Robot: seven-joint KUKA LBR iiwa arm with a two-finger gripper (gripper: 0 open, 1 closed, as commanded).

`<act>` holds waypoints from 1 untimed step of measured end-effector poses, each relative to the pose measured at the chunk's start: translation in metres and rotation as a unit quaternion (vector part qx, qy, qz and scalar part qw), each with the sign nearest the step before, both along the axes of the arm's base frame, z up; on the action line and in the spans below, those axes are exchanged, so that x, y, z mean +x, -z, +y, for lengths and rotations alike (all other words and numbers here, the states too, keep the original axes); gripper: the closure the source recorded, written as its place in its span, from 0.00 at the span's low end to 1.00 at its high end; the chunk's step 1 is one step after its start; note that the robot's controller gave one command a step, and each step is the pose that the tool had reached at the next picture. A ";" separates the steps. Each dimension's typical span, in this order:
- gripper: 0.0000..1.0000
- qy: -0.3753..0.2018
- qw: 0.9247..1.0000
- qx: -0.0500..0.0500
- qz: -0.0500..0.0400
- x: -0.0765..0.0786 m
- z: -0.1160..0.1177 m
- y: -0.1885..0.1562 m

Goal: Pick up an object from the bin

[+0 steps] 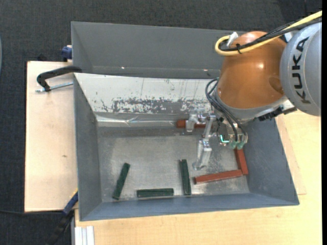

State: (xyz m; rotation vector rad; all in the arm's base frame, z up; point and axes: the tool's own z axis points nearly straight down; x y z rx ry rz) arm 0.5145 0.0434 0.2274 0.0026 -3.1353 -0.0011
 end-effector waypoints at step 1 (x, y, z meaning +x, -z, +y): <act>1.00 0.001 1.000 0.000 -0.004 0.002 0.000 -0.004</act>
Offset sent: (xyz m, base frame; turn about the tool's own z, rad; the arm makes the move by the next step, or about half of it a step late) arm 0.0000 0.0000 0.0000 0.0000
